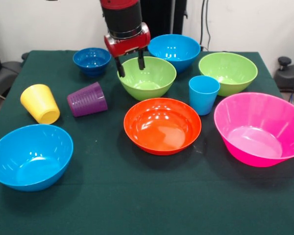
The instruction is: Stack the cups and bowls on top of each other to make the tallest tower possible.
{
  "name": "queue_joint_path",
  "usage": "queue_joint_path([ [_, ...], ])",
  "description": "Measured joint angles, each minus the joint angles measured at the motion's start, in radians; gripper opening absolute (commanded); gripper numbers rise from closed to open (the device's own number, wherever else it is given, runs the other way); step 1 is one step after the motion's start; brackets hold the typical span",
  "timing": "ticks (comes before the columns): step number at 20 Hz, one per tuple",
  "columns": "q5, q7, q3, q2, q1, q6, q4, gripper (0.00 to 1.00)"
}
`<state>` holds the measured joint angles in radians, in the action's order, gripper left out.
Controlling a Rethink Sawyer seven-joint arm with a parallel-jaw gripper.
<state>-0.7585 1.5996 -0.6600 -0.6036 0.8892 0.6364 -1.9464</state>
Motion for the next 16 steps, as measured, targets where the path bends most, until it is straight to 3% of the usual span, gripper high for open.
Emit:
queue_joint_path([
  [16,-0.067,-0.023,-0.019,0.061,0.009,0.000,0.001,1.00],
])
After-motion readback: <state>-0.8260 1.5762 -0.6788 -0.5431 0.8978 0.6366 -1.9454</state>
